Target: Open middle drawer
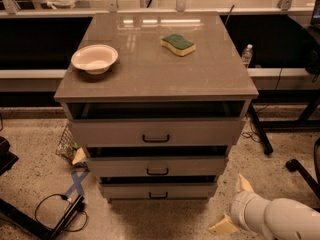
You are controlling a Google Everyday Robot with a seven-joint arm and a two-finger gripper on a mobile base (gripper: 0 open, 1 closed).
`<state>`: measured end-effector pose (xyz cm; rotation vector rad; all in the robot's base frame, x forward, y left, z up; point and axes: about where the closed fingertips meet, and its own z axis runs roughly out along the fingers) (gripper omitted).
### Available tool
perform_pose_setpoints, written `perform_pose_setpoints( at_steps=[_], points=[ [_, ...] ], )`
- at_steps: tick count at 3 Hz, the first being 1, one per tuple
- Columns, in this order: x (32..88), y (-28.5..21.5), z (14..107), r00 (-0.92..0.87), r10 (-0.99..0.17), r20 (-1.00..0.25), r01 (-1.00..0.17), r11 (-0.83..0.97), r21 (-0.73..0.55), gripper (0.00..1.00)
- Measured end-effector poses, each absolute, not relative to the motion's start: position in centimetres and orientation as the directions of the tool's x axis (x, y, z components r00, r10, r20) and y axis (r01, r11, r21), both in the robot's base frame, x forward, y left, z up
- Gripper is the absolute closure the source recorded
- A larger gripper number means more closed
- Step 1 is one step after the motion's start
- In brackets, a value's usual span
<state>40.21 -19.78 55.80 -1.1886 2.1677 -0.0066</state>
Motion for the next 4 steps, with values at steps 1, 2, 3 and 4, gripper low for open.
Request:
perform_pose_setpoints(
  at_steps=[1,2,3,4],
  points=[
    [43.5,-18.4,51.3,-0.341,-0.811,-0.475,-0.799,0.517,-0.308,0.00],
    [43.9,-16.3,51.5,-0.303,-0.825,-0.476,-0.822,0.479,-0.307,0.00],
    [44.0,-15.9,50.9,-0.298,-0.828,-0.475,-0.822,0.475,-0.313,0.00],
    [46.6,-14.8,49.2,-0.250,-0.841,-0.480,-0.820,0.447,-0.357,0.00]
  ],
)
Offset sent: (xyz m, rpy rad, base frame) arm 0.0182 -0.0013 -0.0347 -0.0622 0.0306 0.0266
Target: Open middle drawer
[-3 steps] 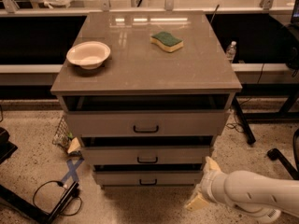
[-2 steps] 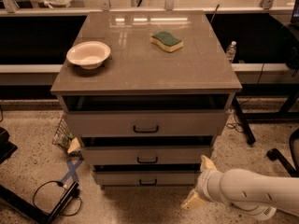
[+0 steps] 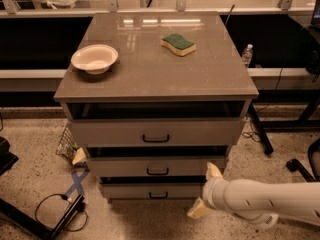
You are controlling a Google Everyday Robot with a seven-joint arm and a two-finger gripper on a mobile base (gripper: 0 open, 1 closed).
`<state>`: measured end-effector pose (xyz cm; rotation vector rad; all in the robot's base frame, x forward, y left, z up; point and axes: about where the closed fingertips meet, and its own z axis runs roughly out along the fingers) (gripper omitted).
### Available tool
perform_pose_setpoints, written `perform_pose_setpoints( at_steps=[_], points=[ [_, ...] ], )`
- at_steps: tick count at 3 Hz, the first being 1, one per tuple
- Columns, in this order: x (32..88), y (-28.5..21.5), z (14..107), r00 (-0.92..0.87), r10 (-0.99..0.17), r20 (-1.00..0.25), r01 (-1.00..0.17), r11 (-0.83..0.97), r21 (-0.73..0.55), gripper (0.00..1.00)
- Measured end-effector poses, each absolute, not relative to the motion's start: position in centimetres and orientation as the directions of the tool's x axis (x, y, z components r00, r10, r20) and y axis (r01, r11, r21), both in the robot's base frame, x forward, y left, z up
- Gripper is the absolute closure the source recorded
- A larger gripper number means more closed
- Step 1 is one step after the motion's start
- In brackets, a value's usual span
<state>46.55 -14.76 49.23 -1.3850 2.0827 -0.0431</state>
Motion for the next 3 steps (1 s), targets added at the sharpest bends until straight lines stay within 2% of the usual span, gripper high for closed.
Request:
perform_pose_setpoints(
  at_steps=[3],
  points=[
    [56.3,-14.8,43.6,-0.171,-0.888,-0.428,-0.817,0.370,-0.442,0.00]
  ],
)
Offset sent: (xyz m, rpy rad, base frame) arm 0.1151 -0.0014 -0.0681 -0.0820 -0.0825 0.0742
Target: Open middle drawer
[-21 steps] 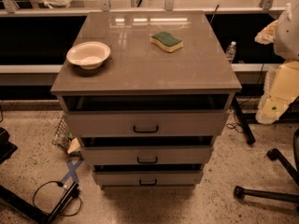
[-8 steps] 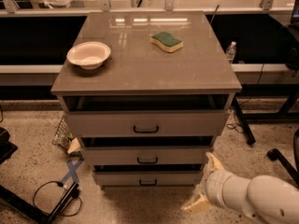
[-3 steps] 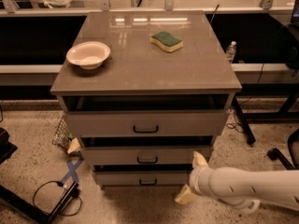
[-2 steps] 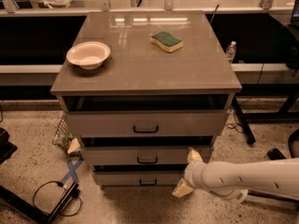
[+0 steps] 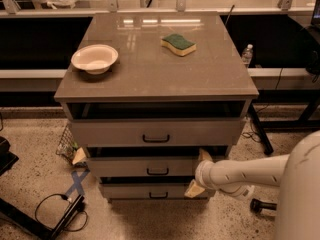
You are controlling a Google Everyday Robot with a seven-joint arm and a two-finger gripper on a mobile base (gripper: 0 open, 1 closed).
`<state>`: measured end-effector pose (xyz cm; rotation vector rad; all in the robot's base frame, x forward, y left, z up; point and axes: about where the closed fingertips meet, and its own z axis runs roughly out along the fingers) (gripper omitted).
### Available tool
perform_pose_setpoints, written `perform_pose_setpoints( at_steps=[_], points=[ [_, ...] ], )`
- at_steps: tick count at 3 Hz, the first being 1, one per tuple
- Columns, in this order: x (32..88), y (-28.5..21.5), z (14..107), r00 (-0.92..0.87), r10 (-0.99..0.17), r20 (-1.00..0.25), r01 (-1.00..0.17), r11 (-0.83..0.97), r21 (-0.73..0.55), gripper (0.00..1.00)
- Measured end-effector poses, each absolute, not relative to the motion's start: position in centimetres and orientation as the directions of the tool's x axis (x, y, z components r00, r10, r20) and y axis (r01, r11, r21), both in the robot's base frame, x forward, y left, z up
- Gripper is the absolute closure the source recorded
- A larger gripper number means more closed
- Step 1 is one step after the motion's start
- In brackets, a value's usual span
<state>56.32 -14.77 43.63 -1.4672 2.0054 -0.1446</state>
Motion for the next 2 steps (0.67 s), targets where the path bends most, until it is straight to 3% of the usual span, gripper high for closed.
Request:
perform_pose_setpoints(
  at_steps=[2],
  points=[
    [58.7,-14.4,41.7,-0.183,-0.930,-0.317,-0.848,0.313,-0.428,0.40]
  ],
)
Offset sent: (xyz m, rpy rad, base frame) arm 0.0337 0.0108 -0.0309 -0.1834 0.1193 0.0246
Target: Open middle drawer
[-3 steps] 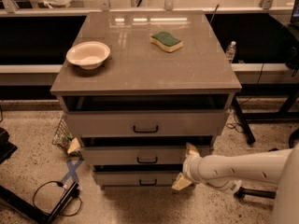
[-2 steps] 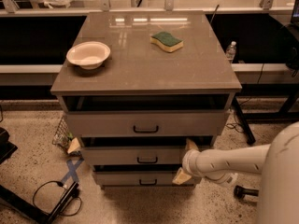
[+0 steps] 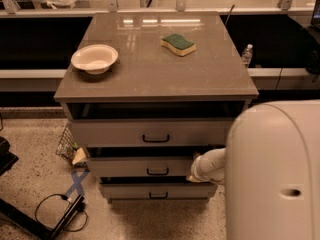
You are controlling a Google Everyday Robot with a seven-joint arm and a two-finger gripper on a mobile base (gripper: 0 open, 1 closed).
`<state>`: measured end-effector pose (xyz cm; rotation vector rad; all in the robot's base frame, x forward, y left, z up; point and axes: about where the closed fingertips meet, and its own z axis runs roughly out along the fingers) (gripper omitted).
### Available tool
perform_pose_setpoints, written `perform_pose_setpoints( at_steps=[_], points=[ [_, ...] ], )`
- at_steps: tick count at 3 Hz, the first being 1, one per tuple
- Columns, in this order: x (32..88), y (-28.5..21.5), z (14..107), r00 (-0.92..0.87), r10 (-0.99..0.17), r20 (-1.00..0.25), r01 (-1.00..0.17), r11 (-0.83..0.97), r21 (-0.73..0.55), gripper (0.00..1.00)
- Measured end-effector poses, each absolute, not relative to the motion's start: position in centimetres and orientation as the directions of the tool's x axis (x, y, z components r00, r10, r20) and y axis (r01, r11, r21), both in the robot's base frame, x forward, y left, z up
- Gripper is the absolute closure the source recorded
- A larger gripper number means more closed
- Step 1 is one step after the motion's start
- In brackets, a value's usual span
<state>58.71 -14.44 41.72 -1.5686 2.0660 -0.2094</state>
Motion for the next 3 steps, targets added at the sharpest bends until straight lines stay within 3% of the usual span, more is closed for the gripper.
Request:
perform_pose_setpoints(
  at_steps=[2,3],
  points=[
    [57.6,-14.1,41.5,-0.186,-0.947,-0.260,-0.875,0.281,-0.395,0.87],
    [57.6,-14.1,41.9,-0.187,-0.947,-0.260,-0.875,0.281,-0.395,1.00]
  ],
)
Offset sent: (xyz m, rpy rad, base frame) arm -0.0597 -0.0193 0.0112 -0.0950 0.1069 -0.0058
